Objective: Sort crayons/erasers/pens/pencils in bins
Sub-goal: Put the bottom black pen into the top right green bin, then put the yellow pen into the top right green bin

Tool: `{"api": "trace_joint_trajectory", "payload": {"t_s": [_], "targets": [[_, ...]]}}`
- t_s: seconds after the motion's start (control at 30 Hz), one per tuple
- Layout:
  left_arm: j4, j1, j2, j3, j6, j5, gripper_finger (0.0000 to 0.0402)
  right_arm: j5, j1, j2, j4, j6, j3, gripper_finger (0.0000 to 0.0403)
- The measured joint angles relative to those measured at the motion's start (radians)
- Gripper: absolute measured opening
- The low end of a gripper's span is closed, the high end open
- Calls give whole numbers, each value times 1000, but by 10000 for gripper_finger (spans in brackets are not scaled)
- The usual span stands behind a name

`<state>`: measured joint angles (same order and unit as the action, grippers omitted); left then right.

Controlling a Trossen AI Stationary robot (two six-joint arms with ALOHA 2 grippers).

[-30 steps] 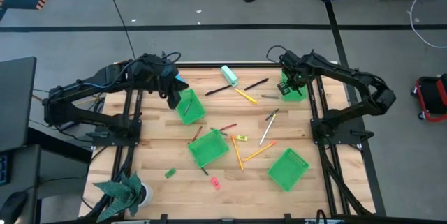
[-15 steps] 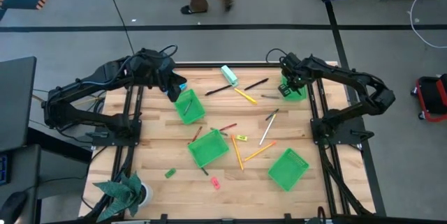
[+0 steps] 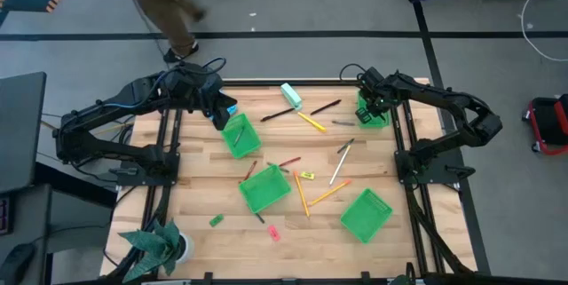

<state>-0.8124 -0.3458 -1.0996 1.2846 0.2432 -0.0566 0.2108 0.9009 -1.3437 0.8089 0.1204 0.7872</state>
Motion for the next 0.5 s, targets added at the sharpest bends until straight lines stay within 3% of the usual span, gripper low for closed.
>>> {"api": "trace_joint_trajectory", "payload": {"t_s": [0.23, 0.5], "targets": [[0, 0, 0, 0, 0, 0, 19, -1, 0, 7, 5, -4, 0, 109], [0, 0, 0, 0, 10, -1, 15, -27, -32, 67, 50, 2, 91, 110]]}}
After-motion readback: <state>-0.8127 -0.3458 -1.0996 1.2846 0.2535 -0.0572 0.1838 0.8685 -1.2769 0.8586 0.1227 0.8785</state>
